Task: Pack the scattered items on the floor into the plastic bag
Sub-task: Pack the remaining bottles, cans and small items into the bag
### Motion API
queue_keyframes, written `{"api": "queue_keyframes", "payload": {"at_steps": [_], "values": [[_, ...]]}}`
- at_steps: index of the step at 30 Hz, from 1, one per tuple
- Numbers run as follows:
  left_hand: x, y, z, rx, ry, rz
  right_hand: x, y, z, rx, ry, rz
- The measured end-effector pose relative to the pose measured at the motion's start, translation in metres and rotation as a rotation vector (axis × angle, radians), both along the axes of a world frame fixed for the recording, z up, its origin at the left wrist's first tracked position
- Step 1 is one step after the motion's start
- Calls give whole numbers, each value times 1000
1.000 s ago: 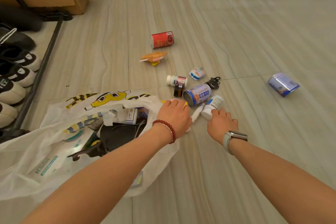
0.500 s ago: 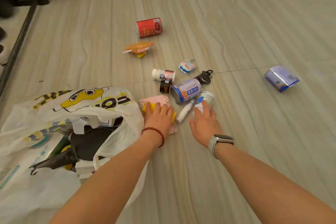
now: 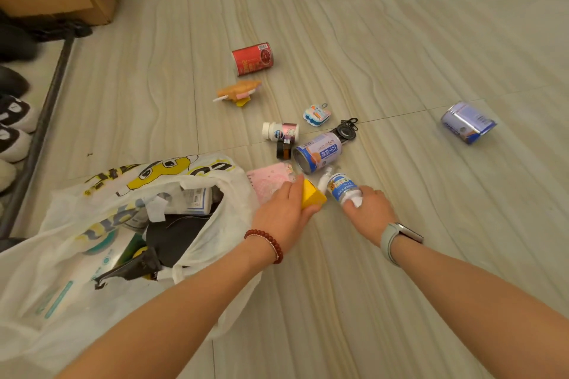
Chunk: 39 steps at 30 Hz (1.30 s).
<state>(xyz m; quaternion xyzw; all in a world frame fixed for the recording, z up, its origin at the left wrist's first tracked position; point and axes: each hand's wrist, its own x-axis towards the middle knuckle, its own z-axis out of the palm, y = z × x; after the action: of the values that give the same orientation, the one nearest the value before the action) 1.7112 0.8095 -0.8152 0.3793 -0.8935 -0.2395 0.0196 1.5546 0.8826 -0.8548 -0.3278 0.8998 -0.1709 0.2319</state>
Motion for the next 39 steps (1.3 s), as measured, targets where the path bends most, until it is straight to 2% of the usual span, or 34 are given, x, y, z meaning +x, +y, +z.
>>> {"api": "queue_keyframes", "payload": {"at_steps": [4,7,9,11,13,15,18,21,25,27,29,31,33,36,39], "values": [[21,-14,42,29,297,96,20,-16,33,-213,27,20],[48,-31,76,-37,474,197,42,-31,68,-503,-22,-68],[71,-44,95,-116,517,281,62,-42,96,-710,-101,-62],[101,-56,107,-175,453,327,88,-52,123,-823,-152,54],[136,-63,106,-185,286,323,115,-59,139,-803,-179,214],[173,-64,96,-131,100,284,140,-62,141,-683,-165,398],[221,-58,75,-38,-149,224,168,-58,126,-447,-11,688],[247,-55,55,-27,-320,161,185,-56,104,-324,51,922],[251,-58,35,-353,-352,16,198,-61,84,-229,182,1066],[248,-66,25,-483,-391,79,200,-70,78,-195,392,1076],[241,-72,23,-534,-417,166,201,-82,74,-169,598,1053],[233,-79,25,-563,-434,246,201,-92,70,-166,702,1014],[226,-85,30,-518,-413,341,206,-95,68,-180,748,1013],[219,-82,31,-520,-207,346,208,-88,67,-263,773,1054],[215,-66,33,-579,-51,226,194,-74,80,-439,602,1023]]}}
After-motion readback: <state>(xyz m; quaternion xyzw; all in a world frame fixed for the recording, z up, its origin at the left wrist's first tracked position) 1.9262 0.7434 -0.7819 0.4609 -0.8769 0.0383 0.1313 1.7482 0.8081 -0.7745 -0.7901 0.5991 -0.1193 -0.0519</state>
